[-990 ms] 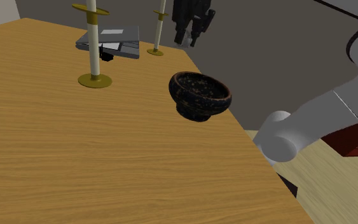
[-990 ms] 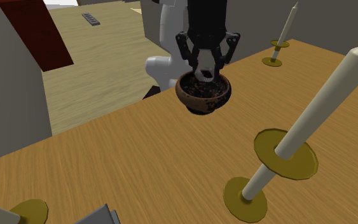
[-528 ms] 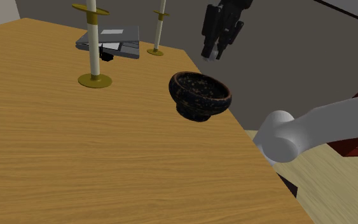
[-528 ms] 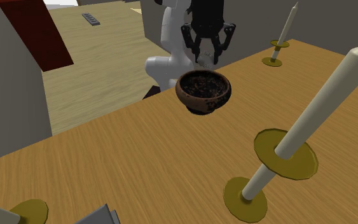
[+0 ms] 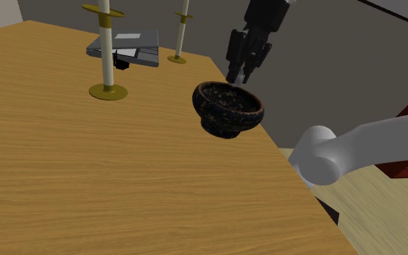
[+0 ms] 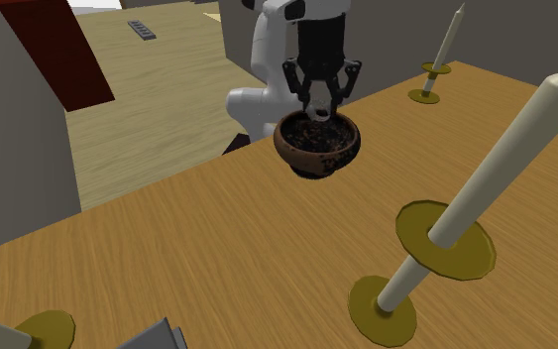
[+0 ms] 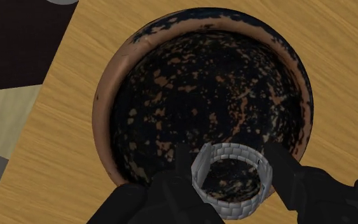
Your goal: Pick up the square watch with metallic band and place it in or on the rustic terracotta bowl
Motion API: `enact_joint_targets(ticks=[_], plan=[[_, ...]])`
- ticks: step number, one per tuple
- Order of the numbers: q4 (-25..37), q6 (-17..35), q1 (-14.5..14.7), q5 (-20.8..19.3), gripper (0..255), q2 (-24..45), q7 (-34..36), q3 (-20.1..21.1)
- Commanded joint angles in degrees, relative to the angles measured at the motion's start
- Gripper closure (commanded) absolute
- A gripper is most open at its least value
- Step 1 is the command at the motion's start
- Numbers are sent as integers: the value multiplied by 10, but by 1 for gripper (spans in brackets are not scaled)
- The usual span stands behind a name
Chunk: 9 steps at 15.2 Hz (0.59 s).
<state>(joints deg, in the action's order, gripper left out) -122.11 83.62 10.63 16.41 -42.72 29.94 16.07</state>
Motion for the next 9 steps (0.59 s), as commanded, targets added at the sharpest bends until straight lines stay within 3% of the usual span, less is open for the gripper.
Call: enact_joint_targets(ticks=[1,3,9], plan=[[-23,14,2,3,255,-9,-2,2],[-49,33,3,6,255,-17,-5,5],[-49,33,3,6,255,-17,-5,5]])
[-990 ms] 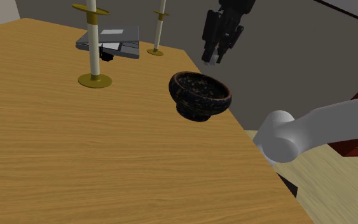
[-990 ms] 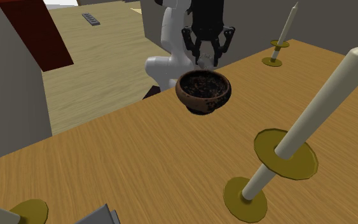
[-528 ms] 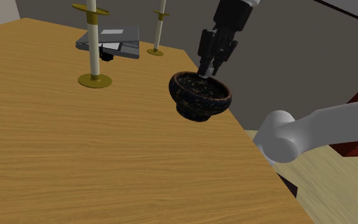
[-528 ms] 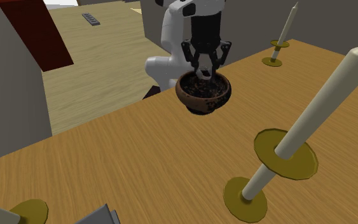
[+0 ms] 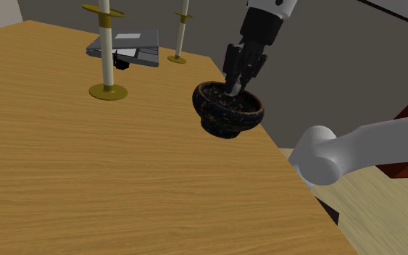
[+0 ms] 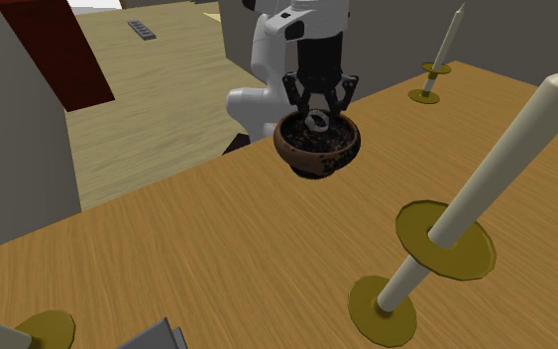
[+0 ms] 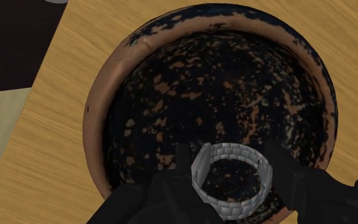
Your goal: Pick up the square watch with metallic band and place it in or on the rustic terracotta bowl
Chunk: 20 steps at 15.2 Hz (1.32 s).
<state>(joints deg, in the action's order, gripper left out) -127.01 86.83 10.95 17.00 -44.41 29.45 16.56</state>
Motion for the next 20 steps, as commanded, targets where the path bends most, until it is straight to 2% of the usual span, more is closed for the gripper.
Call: enact_joint_targets(ticks=[1,2,3,8,12,20], plan=[[0,0,0,0,255,0,0,0],[0,0,0,0,255,0,0,0],[0,0,0,0,0,0,0,0],[0,0,0,0,0,0,0,0],[90,-64,-5,-12,0,27,6,-13],[90,-64,-5,-12,0,27,6,-13]])
